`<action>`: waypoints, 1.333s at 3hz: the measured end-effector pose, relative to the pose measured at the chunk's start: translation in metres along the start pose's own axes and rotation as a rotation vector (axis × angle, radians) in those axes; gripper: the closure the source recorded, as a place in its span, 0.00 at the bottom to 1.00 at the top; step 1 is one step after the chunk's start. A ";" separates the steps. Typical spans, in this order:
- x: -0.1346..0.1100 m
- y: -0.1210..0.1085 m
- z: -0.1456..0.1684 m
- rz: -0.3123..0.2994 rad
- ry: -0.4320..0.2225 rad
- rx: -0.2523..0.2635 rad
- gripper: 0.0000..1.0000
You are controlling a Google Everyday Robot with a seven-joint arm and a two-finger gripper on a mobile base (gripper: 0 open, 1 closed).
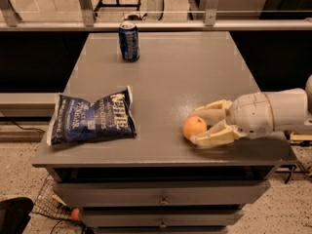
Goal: Move orange near pepsi can
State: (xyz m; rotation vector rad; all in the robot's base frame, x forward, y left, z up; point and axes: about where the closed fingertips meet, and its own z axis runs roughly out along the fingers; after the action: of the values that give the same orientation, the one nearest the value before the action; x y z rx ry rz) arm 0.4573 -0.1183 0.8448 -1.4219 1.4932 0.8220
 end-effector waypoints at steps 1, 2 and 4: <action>0.000 0.000 0.000 0.000 0.000 0.000 1.00; -0.005 -0.004 -0.001 0.001 0.013 0.001 1.00; -0.057 -0.061 -0.016 0.010 0.119 -0.030 1.00</action>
Offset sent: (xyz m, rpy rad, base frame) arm 0.0101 -0.0032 0.0144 -0.0354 0.0069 -0.0165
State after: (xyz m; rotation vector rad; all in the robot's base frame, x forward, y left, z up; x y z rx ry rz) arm 0.5114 -0.1172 0.9101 -1.5094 1.5843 0.7805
